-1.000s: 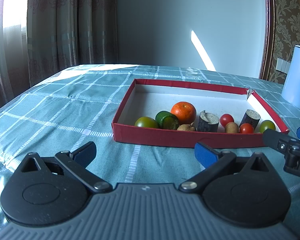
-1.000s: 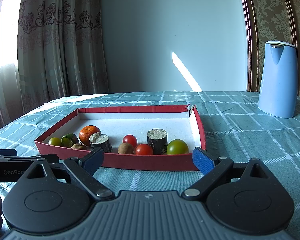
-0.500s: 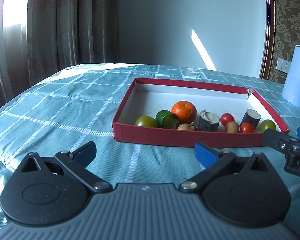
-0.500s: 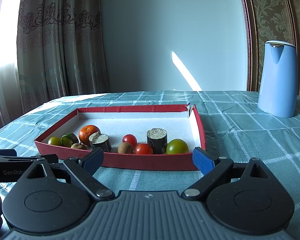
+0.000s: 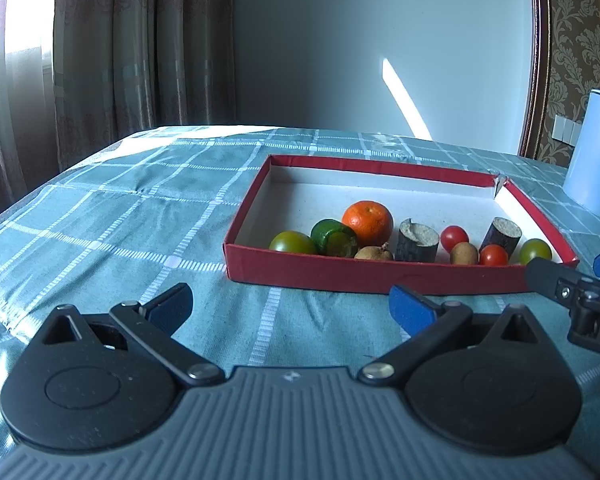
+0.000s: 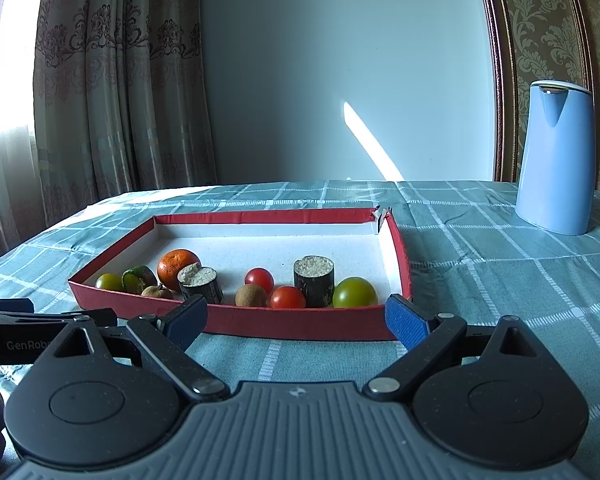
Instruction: Organize fruits
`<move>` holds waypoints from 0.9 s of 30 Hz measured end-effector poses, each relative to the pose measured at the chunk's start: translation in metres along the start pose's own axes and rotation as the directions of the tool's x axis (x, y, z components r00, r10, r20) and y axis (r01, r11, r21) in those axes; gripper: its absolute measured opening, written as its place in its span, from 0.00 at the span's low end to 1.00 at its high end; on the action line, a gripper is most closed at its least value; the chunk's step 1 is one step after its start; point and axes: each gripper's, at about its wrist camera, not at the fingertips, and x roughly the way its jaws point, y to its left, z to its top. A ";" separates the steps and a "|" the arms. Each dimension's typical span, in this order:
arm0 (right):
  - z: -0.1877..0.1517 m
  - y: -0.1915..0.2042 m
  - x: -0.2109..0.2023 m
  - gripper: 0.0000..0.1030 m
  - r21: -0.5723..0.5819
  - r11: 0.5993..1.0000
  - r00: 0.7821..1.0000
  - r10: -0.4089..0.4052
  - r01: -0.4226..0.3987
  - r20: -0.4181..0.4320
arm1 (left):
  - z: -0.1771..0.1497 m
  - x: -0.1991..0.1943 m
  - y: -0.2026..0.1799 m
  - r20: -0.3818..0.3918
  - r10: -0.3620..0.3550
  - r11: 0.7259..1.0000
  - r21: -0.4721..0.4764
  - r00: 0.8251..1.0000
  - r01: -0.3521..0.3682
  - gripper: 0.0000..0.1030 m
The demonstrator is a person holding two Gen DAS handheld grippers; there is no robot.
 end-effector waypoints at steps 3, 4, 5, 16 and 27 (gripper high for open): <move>0.000 0.000 0.000 0.93 -0.001 1.000 1.000 0.000 0.000 -0.001 | 0.000 -0.001 0.000 0.003 -0.003 1.000 0.000 1.000 0.003 1.00; 0.000 0.000 0.001 0.93 -0.001 1.000 1.000 -0.001 0.001 -0.002 | 0.000 -0.001 0.000 0.008 -0.002 1.000 0.000 1.000 0.002 1.00; 0.000 0.000 0.001 0.93 -0.001 1.000 1.000 -0.001 0.001 -0.003 | 0.000 -0.003 0.000 0.017 0.000 1.000 0.002 1.000 0.000 1.00; 0.001 0.002 0.003 0.94 -0.007 1.000 1.000 -0.003 0.002 -0.018 | 0.000 -0.005 -0.003 0.030 0.001 1.000 0.015 1.000 -0.001 1.00; 0.001 0.002 0.003 0.94 -0.007 1.000 1.000 -0.003 0.003 -0.017 | 0.000 -0.005 -0.002 0.022 0.001 1.000 0.011 1.000 -0.001 1.00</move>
